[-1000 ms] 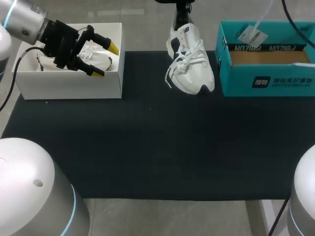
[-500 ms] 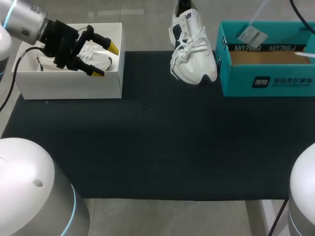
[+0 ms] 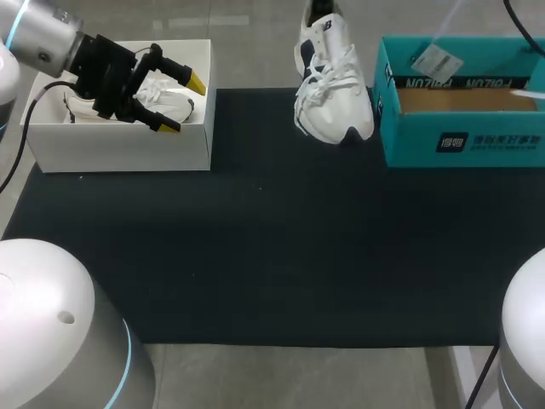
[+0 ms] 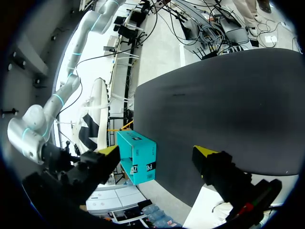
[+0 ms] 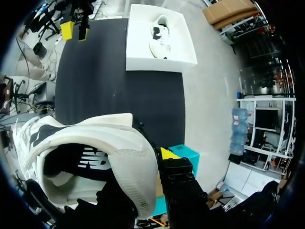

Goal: Take the shoe out of the shoebox, open the shoe tongue, remove and reinsert the insole, then place the shoe into the shoebox

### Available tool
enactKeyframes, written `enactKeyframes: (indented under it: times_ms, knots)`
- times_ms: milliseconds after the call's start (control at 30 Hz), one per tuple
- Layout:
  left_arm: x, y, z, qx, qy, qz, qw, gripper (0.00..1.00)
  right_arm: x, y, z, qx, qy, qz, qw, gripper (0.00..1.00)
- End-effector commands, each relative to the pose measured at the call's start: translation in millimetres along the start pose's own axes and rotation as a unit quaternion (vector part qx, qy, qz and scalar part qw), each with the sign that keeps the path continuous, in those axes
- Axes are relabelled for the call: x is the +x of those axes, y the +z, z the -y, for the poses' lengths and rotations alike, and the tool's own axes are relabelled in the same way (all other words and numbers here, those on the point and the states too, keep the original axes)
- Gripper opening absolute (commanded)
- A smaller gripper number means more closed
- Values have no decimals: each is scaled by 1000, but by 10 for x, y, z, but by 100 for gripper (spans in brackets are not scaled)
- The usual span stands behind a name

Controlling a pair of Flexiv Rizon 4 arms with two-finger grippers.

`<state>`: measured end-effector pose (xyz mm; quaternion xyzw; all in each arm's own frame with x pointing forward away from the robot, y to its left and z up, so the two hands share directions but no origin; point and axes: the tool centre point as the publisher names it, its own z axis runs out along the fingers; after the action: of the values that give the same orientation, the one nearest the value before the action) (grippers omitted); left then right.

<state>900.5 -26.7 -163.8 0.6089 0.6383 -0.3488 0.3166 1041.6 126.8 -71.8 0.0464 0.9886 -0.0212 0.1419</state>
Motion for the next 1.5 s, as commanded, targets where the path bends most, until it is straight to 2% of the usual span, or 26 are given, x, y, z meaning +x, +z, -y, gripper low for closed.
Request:
enactKeyframes:
  times_ms: [33, 233, 433, 600, 1200, 1433, 1500]
  knots:
    - [-1, -1, -3, 0, 0, -1, 1000, 100, -117, -46, 296, -20, 0, -1, 1000, 0]
    - [-1, -1, -3, 0, 0, -1, 1000, 100, -286, 18, 707, -26, -4, 9, 1000, 0]
    - [-1, -1, -3, 0, 0, -1, 1000, 100, -438, 177, 1212, -23, -2, 6, 1000, 0]
    - [-1, -1, -3, 0, 0, -1, 1000, 100, -559, 288, 1613, -9, 12, 18, 1000, 0]
    - [-1, -1, -3, 0, 0, -1, 1000, 100, -559, 288, 1613, -9, 12, 18, 1000, 0]
    - [-1, -1, -3, 0, 0, -1, 1000, 100, -768, 448, 2190, 10, 8, 17, 1000, 0]
    - [-1, -1, -3, 0, 0, -1, 1000, 100, -809, 471, 2293, 16, 8, 21, 1000, 0]
